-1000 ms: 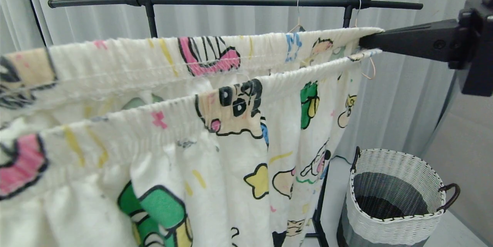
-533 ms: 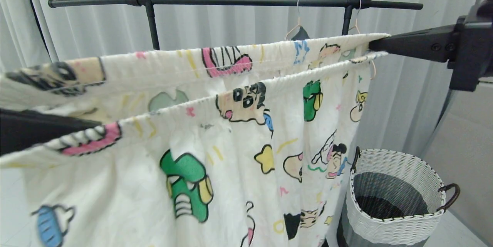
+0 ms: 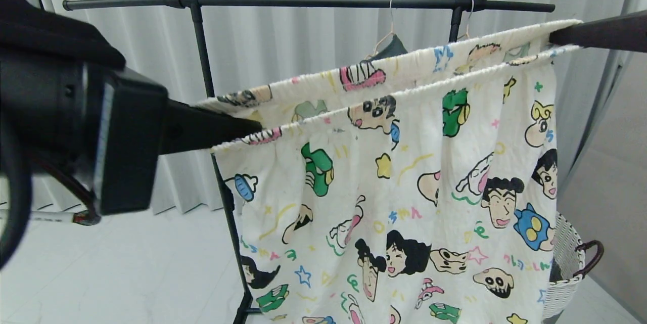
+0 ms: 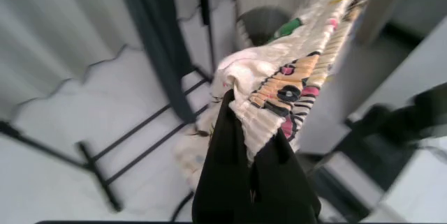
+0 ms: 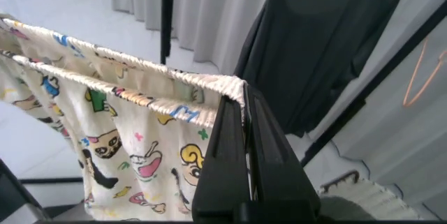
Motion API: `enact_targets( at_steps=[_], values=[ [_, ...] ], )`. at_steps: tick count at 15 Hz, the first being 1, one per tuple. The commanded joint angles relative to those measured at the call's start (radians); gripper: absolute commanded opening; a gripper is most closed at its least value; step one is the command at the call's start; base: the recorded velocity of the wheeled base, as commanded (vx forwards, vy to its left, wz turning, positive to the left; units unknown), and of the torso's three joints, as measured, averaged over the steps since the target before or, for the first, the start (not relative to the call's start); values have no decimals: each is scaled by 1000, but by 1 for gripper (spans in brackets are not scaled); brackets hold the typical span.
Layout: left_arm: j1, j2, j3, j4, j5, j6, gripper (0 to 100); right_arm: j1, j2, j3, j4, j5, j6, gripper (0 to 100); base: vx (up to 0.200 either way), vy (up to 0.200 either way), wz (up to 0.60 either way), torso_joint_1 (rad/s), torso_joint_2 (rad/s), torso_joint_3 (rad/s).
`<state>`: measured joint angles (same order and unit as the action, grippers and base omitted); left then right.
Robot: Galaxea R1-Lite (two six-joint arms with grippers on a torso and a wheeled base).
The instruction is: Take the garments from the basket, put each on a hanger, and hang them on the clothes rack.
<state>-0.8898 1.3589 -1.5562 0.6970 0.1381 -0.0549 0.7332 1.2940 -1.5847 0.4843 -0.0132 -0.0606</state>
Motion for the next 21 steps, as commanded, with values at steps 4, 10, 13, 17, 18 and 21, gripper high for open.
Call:
enact_targets(
  at_steps=[4,10,13,17,18,21],
  values=[
    [0,5,33,-25,28,12,0,2,-13,28,0,-5,2,0,0,0,0,0,0,0],
    [0,8,36,-44,28,9,0,3,-70,129,-1,-4,-4,100,0,0,0,0,0,0],
    [22,25,45,-53,67,6,0,2,-156,236,-6,9,-1,100,0,0,0,0,0,0],
    [26,46,47,-60,143,-14,0,0,-210,287,-12,65,1,100,0,0,0,0,0,0],
    [26,48,48,-62,143,-23,0,-8,-208,287,-10,65,-1,100,0,0,0,0,0,0],
    [35,34,73,-62,158,-23,0,-161,-188,341,40,-136,-70,100,0,0,0,0,0,0]
  ],
)
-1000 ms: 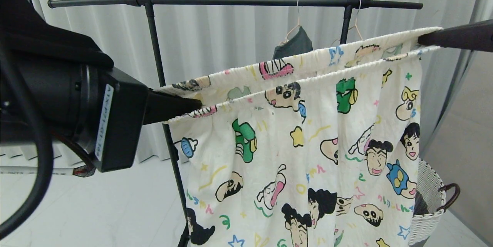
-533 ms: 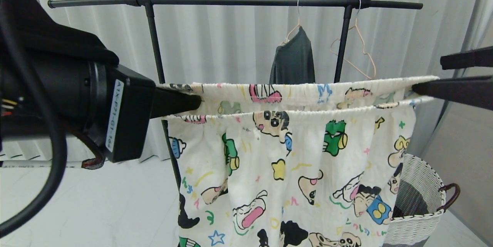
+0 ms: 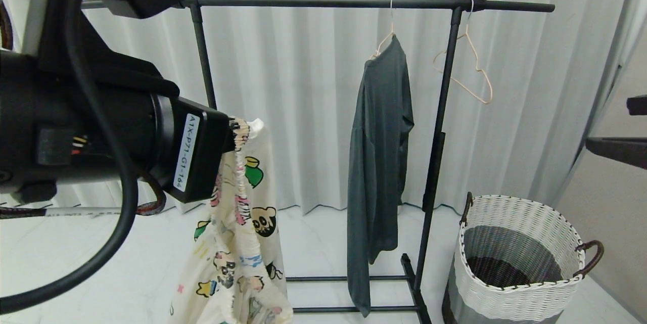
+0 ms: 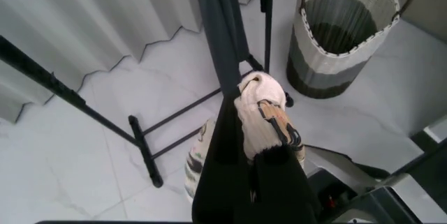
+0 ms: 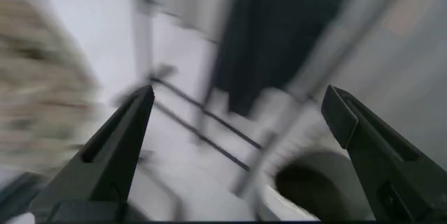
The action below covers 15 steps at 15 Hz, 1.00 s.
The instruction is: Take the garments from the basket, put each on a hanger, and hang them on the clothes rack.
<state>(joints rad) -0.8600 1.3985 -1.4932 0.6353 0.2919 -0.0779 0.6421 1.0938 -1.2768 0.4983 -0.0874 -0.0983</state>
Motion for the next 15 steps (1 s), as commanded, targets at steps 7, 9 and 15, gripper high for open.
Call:
enact_targets(
  at_steps=[7,9,15],
  values=[
    [32,-58,105,-2,96,4,0,-395,0,232,-70,-232,-285,100,0,0,0,0,0,0],
    [32,-64,116,-3,98,6,0,-447,18,255,-150,-206,-288,100,0,0,0,0,0,0],
    [30,-61,136,-3,177,6,0,-450,26,254,-158,-175,-281,100,0,0,0,102,-89,-98]
  ],
)
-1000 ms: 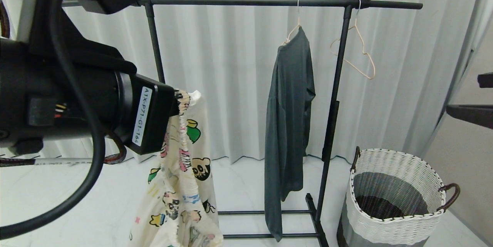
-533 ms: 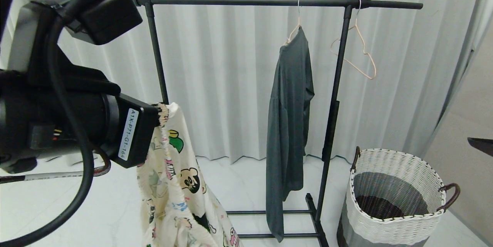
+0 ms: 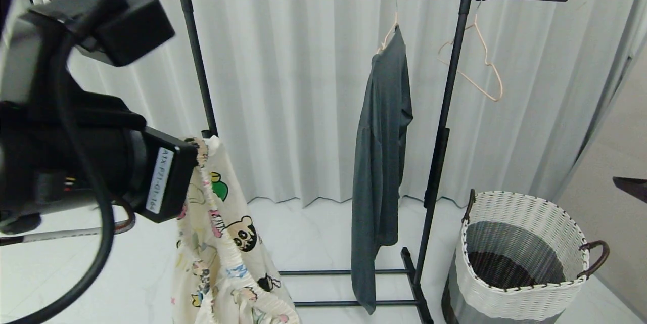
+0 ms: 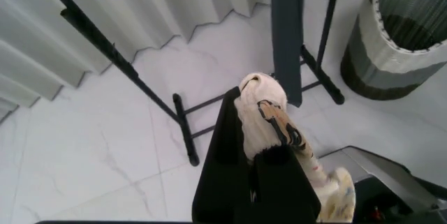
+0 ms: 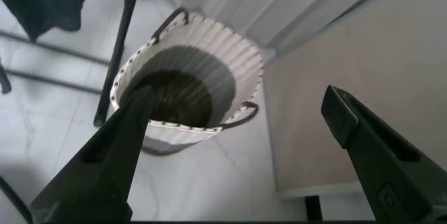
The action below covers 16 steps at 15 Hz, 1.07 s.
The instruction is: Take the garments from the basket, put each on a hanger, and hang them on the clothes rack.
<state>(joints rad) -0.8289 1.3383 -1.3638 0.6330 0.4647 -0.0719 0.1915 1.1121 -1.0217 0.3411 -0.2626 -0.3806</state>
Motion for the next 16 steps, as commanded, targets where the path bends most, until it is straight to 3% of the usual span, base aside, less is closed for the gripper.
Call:
enact_targets(
  at_steps=[1,9,16],
  values=[
    [-1,-1,11,-1,6,0,0,0,12,-1,-2,0,2,100,0,0,0,237,-339,-271],
    [-1,-1,23,-1,6,0,0,0,46,-1,-53,11,11,100,0,0,0,162,-566,-242],
    [-1,-1,23,-3,6,0,0,0,48,-1,-53,20,19,100,0,0,0,317,-485,-253]
  ],
)
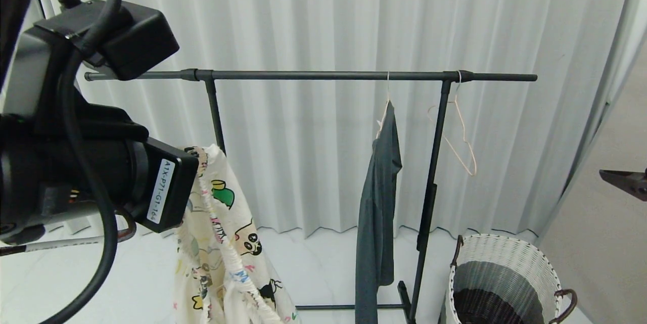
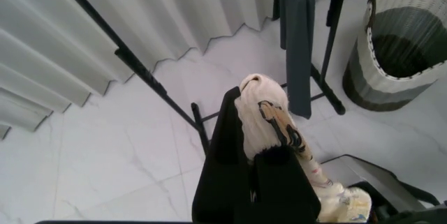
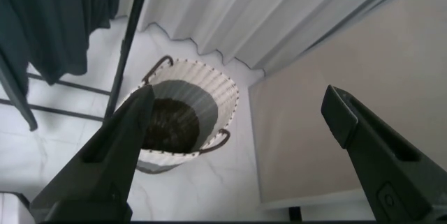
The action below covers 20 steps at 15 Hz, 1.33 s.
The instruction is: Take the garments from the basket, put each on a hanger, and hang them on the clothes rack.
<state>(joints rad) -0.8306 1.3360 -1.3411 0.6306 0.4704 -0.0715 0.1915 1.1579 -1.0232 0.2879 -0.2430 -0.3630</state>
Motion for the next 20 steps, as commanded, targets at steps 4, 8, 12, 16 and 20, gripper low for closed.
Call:
enact_targets(
  at_steps=[4,8,12,16,20],
  values=[
    [-1,2,0,1,1,-1,0,0,2,2,1,1,2,100,0,0,0,262,-524,-268],
    [1,2,5,0,7,-1,0,0,3,3,-12,24,19,100,100,0,0,163,-322,-161],
    [-2,2,7,0,7,-1,0,-7,8,11,-13,24,21,100,200,0,0,18,-34,-17],
    [-2,0,7,0,7,-1,0,-35,29,31,-13,25,27,100,200,0,0,8,1,-4],
    [-2,-8,69,-16,8,-2,0,-37,88,54,-13,27,85,100,200,0,0,6,2,1]
  ],
)
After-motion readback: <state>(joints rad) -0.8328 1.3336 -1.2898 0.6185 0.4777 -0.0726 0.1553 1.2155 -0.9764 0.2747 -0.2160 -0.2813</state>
